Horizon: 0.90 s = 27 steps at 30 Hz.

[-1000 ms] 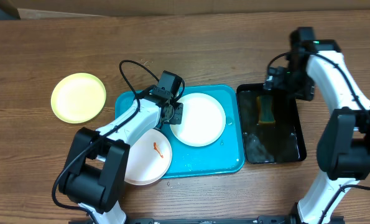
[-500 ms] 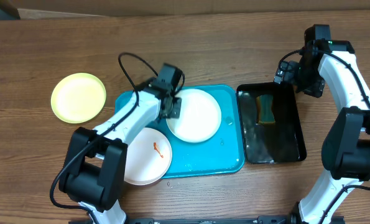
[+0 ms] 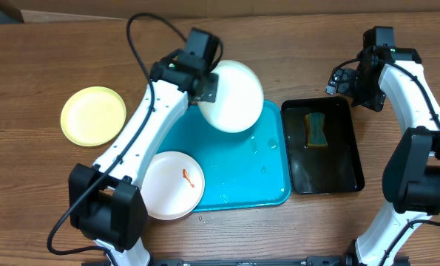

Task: Clean dirty plates on tray and stack at the side
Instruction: 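Lift the white plate with the left gripper and carry it rightward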

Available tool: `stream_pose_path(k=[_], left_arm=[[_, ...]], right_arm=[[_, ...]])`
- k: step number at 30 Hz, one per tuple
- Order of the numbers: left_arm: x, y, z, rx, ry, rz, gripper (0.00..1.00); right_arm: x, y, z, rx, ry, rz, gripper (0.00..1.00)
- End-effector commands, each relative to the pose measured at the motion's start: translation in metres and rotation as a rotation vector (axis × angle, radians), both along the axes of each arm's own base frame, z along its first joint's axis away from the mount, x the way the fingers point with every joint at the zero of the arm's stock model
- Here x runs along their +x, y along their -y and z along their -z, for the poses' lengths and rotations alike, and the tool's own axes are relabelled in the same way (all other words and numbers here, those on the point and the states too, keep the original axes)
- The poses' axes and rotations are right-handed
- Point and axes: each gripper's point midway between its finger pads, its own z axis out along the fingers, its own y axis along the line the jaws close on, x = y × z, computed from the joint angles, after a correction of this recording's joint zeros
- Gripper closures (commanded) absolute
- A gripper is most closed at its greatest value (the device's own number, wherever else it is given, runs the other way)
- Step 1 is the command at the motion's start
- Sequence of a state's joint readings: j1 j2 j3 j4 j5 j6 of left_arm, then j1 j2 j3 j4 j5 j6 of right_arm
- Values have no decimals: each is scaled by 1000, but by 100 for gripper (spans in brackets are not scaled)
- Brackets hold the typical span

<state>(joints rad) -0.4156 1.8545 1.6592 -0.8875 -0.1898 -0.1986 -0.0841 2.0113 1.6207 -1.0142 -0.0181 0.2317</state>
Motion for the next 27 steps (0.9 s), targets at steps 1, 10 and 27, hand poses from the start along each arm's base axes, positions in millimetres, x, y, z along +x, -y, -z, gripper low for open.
stream_pose_path(k=[1,10,27], left_arm=[[4,35,-34,41,125,64,96],[-19,102,-87,358,459,126,96],[-63,172,-118,455,665,215,96]], right_arm=[[6,0,-12,-7,36,3,0],[6,0,-12,-7,36,3,0],[6,0,-12,-7,36,3,0]])
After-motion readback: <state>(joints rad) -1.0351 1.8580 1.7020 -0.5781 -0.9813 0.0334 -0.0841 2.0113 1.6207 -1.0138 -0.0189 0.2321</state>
